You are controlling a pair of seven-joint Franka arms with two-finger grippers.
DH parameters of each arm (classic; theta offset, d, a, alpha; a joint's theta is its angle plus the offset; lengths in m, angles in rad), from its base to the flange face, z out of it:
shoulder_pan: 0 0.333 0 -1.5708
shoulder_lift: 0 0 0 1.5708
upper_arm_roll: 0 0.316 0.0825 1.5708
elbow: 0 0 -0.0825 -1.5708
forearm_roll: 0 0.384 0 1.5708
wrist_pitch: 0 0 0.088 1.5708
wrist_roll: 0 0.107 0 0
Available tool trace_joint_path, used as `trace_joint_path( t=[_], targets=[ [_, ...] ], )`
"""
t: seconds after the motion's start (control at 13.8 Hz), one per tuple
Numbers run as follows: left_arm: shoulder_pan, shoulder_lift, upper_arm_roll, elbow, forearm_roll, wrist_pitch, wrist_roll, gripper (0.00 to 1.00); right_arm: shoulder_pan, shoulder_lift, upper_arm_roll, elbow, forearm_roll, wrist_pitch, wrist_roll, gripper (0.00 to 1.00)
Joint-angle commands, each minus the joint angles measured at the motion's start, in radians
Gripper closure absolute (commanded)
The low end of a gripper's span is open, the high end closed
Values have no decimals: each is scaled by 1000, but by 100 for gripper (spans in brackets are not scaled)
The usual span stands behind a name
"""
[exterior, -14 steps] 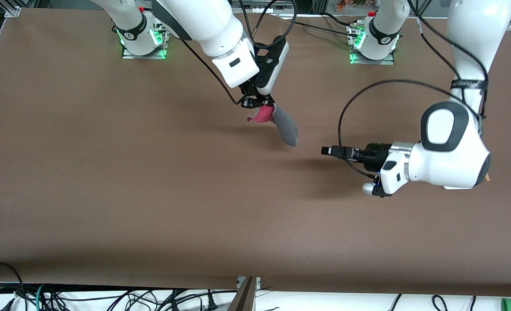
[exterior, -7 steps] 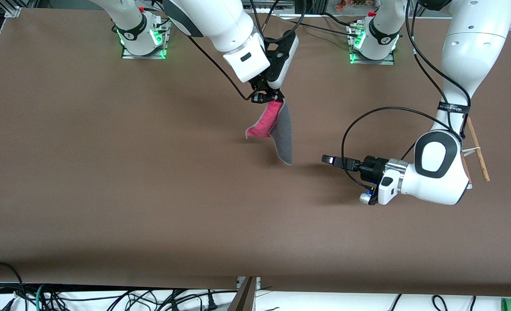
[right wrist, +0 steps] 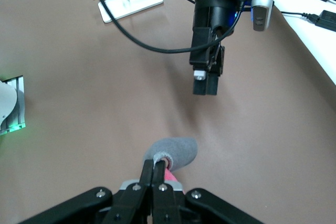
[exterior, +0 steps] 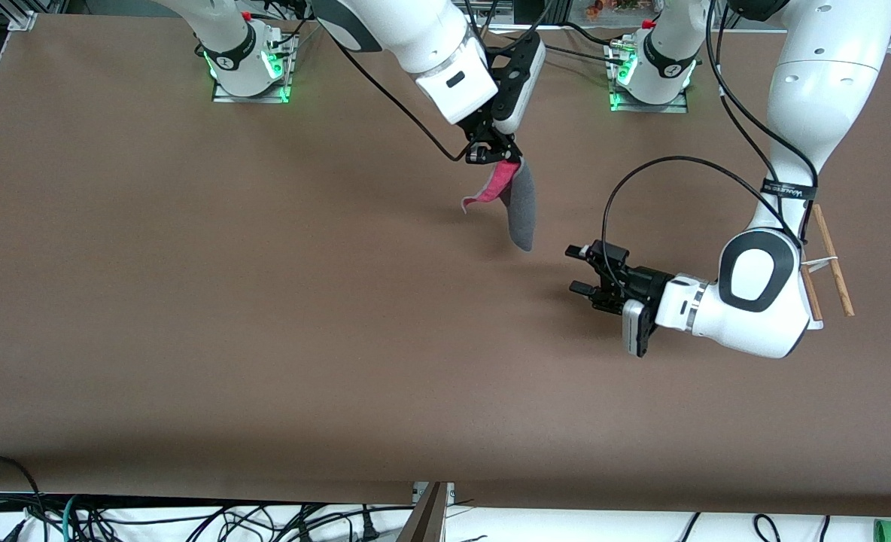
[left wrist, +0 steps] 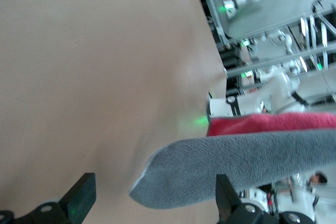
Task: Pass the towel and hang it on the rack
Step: 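Bring the left gripper to the hanging towel and close on it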
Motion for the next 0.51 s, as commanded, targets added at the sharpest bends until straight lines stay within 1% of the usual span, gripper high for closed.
trace_joint_path(
  t=[0.0,0.07,0.22,0.29,0.36,0.43],
  targets=[
    [-6,18,-6,-6,-79,-36,268,0,3,11,6,19,-6,8,26,100],
    [-10,35,-6,-9,-120,-68,363,0,3,11,4,19,-6,8,26,100],
    [-17,66,-6,-14,-139,-111,483,0,3,11,6,19,-6,8,28,100],
    [-22,104,-6,-14,-153,-117,527,0,3,11,4,19,-6,8,26,100],
    [-26,151,-9,-6,-192,-129,578,0,3,11,4,19,-6,8,26,100],
    [-39,178,-17,-3,-228,-132,613,0,3,11,4,19,-6,8,26,100]
  ],
)
